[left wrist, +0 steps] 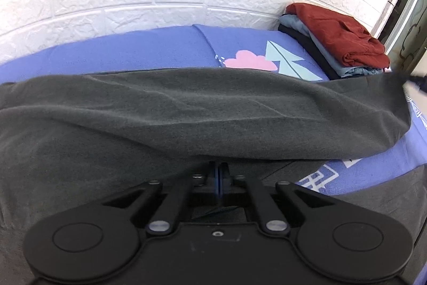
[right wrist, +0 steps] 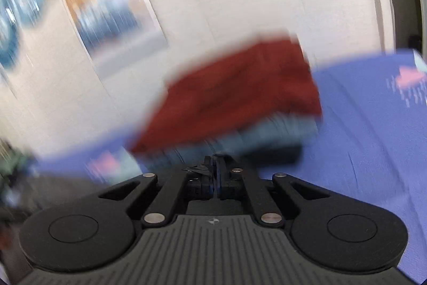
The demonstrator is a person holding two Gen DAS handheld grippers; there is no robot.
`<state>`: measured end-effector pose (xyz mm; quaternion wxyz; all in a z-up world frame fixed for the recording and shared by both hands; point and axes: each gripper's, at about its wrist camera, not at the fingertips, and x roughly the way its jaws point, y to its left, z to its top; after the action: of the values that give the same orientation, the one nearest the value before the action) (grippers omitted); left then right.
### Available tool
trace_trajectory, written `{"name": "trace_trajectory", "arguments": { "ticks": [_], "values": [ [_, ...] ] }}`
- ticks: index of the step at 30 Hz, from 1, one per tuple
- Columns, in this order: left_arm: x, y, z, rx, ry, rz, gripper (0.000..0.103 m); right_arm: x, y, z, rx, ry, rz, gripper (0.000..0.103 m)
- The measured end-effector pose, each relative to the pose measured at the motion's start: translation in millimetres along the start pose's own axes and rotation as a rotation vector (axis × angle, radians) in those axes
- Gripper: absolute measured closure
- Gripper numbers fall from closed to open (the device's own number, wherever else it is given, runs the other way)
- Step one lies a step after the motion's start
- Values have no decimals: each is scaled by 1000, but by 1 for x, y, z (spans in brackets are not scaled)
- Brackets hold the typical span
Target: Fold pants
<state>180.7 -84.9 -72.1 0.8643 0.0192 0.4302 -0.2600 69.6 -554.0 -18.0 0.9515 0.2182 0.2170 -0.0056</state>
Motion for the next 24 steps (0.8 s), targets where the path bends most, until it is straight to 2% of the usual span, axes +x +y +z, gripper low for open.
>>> {"name": "trace_trajectory", "arguments": {
  "ticks": [2,5,9,10,11,13,14,16,17,18,19,21,24],
  "values": [
    [0,0,0,6,0,-1,103,-3,6,20,5,-66,-19,100],
    [0,1,0,-8,-2,-5,103,17,19,41,-39,-101,-90,101],
    [-1,2,-2,-14,-4,-10,103,61,26,50,-76,-137,-316,103],
    [0,3,-2,-16,-3,-12,103,72,21,51,-58,-124,-345,103],
    [0,3,-1,-14,-1,-14,103,81,13,51,-28,-102,-346,103],
    [-1,5,1,-23,3,-22,103,85,-1,44,36,-66,-287,102],
    [-2,6,1,-31,4,-26,103,81,-4,40,56,-67,-251,87],
    [-7,8,2,-39,1,-34,89,66,-6,32,49,-66,-189,63],
    [-10,8,3,-42,-6,-44,77,58,-5,27,19,-58,-162,45],
    [-12,8,3,-44,-14,-51,71,51,-4,22,-18,-45,-154,35],
    [-13,7,4,-45,-20,-56,71,45,-4,17,-53,-31,-155,25],
    [-12,5,7,-49,-27,-67,71,45,-1,12,-97,6,-144,25],
    [-7,-1,10,-51,-25,-69,71,44,-1,8,-107,13,-124,22]
  ]
}}
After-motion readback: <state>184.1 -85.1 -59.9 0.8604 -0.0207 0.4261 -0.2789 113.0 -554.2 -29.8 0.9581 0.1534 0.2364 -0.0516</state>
